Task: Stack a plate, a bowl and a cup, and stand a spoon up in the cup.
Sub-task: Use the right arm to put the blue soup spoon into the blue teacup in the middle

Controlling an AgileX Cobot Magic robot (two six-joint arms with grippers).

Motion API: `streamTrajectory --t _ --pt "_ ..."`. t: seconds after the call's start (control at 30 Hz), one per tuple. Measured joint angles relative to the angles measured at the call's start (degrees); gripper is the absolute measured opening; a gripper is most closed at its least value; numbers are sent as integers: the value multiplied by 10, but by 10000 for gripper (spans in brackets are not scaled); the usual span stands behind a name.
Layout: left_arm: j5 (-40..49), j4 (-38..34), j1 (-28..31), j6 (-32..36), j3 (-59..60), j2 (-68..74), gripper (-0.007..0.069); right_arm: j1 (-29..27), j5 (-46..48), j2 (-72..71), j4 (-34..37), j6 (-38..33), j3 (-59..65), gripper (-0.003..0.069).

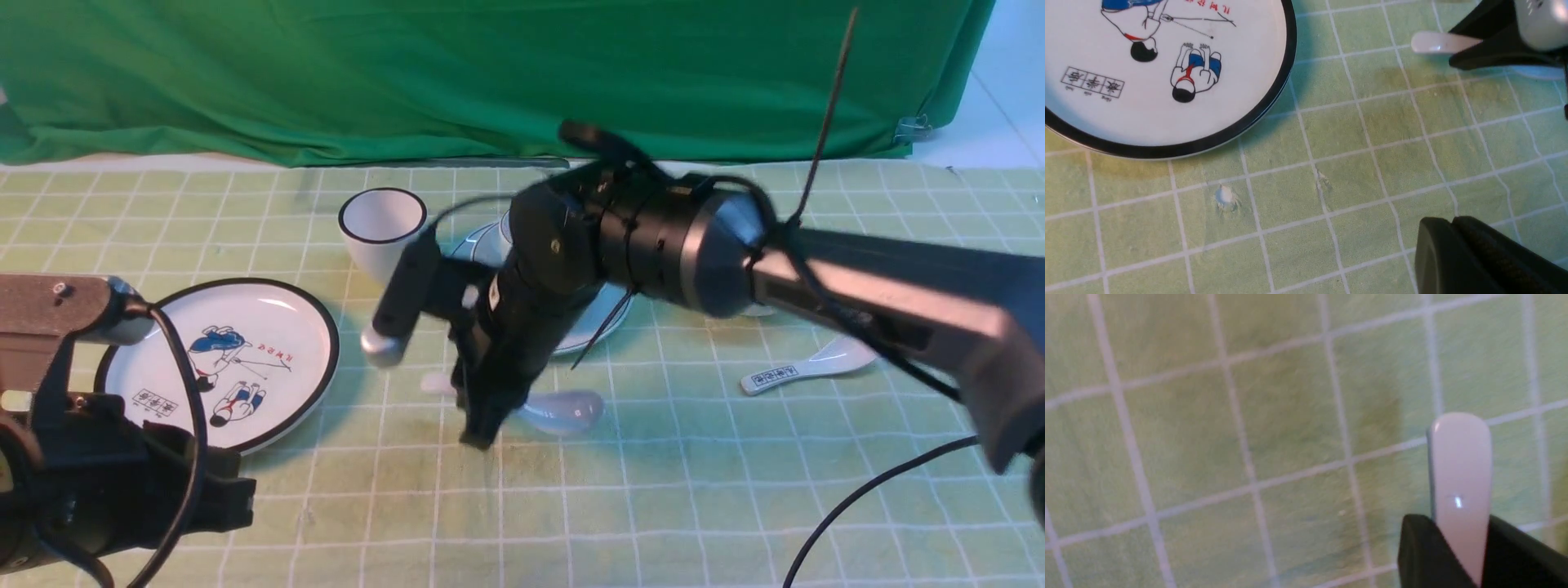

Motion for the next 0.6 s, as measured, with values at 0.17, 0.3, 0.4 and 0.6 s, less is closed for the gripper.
streamTrajectory --t 0.17,0.3,0.4,0.6 --pt "-8 0 0 7 0 0 16 -36 -149 -84 45 5 34 169" --pt "-11 0 0 9 0 0 16 -74 -436 -137 175 -71 146 169" --pt "-17 0 0 9 0 0 16 -79 -625 -138 221 -70 199 169" --pt "-25 -3 0 9 0 0 16 -80 -836 -101 66 224 220 169"
